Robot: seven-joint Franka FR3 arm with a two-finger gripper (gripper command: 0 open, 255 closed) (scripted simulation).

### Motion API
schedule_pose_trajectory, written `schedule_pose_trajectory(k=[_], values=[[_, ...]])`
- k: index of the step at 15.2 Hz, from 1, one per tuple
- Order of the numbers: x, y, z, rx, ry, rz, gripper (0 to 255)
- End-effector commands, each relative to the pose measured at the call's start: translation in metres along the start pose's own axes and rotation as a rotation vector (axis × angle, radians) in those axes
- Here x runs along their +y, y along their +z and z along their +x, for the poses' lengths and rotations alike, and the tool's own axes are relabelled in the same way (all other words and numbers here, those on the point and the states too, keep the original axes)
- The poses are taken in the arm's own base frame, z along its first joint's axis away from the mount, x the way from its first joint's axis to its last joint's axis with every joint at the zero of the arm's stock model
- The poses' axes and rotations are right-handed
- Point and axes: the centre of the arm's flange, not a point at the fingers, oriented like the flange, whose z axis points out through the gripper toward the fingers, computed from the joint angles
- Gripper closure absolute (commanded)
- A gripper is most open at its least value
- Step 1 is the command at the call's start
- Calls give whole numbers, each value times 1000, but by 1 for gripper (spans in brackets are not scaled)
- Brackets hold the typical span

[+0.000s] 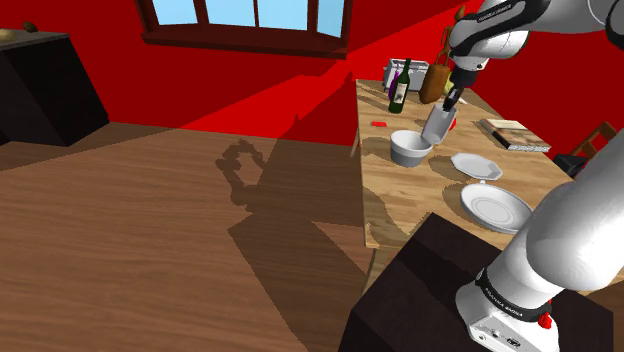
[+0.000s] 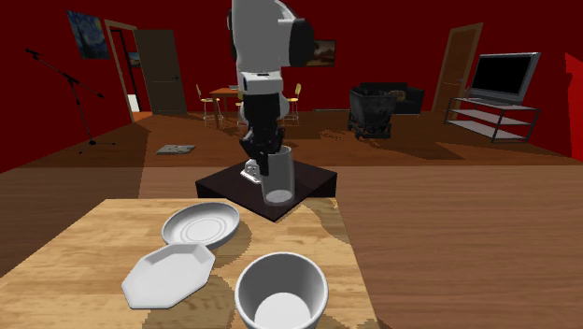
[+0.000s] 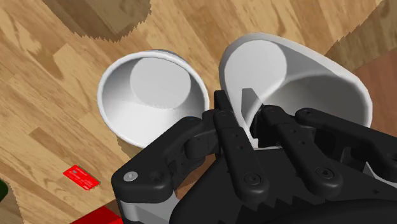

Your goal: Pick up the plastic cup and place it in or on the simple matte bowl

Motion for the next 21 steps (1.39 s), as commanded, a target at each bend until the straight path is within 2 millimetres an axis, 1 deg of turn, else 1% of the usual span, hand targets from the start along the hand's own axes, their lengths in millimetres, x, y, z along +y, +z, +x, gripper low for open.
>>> schedule_pose_trajectory(k=[1,12,13,21], values=[[21,0,15,2,-1,-1,255],[136,-8,104,2,-1,-1,255],[142,-9,109,2,-1,-1,255],[140,33,106,2,-1,-1,255]])
